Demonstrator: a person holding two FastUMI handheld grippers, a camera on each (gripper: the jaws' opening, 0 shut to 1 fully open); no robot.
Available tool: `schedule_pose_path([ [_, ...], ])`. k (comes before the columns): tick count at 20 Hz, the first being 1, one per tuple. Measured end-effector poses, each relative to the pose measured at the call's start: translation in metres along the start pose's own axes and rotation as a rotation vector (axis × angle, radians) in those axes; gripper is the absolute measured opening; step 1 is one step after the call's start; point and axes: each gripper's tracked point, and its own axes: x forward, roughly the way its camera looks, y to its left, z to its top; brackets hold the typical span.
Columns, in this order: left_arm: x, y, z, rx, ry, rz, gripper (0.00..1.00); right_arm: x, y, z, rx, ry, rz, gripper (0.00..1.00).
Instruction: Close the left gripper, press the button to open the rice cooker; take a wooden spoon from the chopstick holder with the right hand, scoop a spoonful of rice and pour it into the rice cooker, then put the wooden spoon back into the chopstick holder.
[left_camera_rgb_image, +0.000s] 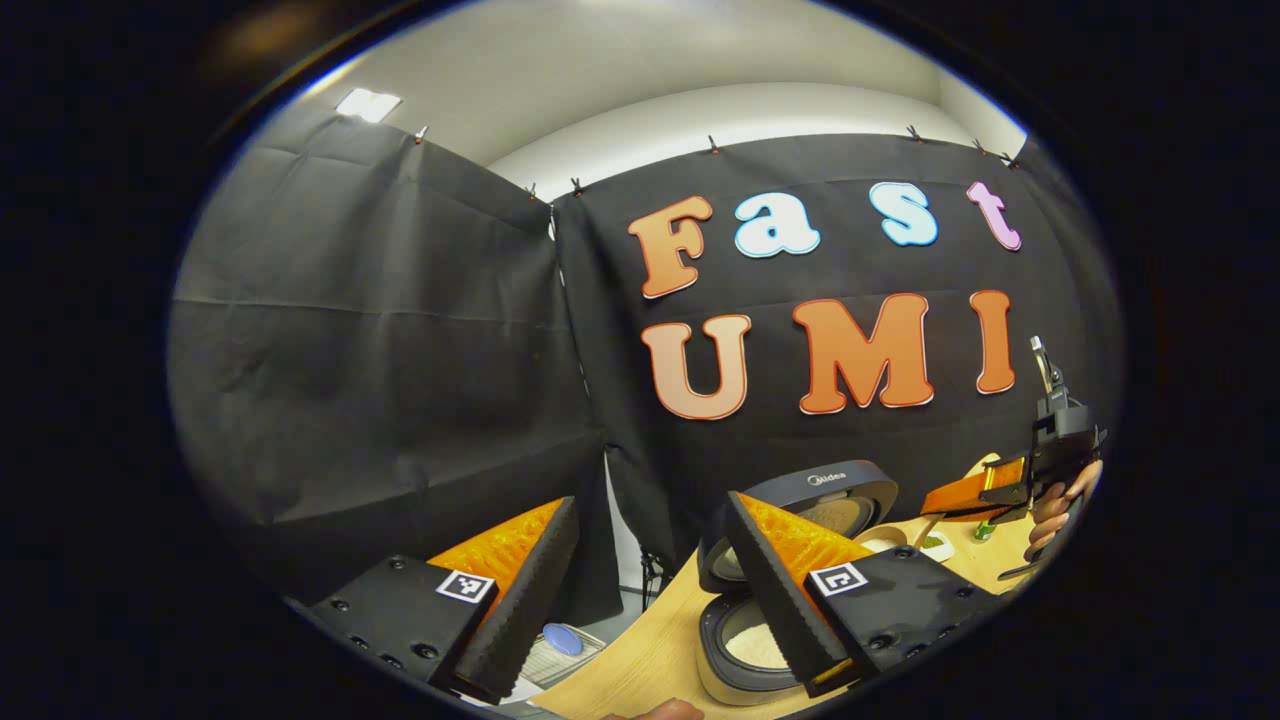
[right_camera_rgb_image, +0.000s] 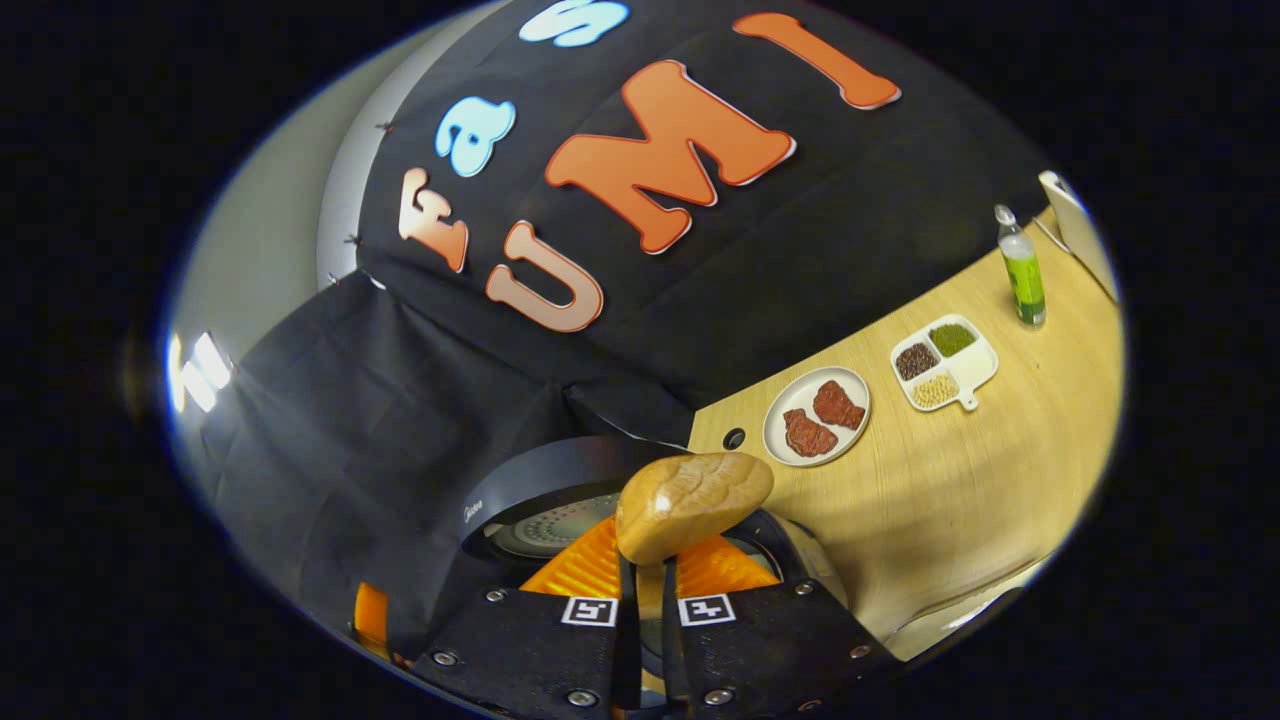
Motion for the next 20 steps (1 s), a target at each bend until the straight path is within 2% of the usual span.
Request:
schedule_pose_path([
  [4, -0.002, 0.014, -0.005, -0.005, 0.009, 0.036, 0.91, 0.009, 0.004, -0.013, -0.191, -0.001, -0.052, 0.08],
  [7, -0.005, 0.020, -0.005, 0.003, 0.007, 0.043, 0.91, 0.013, 0.003, -0.019, -0.288, 0.001, -0.082, 0.08],
  [9, -0.004, 0.019, -0.006, 0.000, 0.008, 0.041, 0.90, 0.016, 0.007, -0.020, -0.330, -0.004, -0.079, 0.08],
  [10, -0.004, 0.019, -0.006, 0.000, 0.009, 0.040, 1.00, 0.017, 0.009, -0.020, -0.347, -0.008, -0.075, 0.08],
  [11, -0.003, 0.018, -0.007, 0.001, 0.010, 0.040, 1.00, 0.017, 0.011, -0.019, -0.366, -0.013, -0.072, 0.08],
  [12, -0.004, 0.019, -0.006, 0.002, 0.011, 0.037, 0.91, 0.016, 0.012, -0.018, -0.386, -0.019, -0.070, 0.07],
  [13, -0.005, 0.018, -0.006, 0.003, 0.010, 0.036, 0.91, 0.016, 0.012, -0.016, -0.407, -0.023, -0.073, 0.07],
  [14, -0.004, 0.018, -0.006, 0.003, 0.009, 0.034, 1.00, 0.016, 0.012, -0.017, -0.428, -0.024, -0.073, 0.07],
  [15, -0.004, 0.018, -0.007, 0.003, 0.009, 0.035, 0.91, 0.016, 0.015, -0.017, -0.445, -0.023, -0.067, 0.07],
  [20, -0.005, 0.023, -0.010, 0.001, 0.015, 0.041, 0.91, 0.018, 0.029, -0.020, -0.550, -0.038, -0.028, 0.08],
])
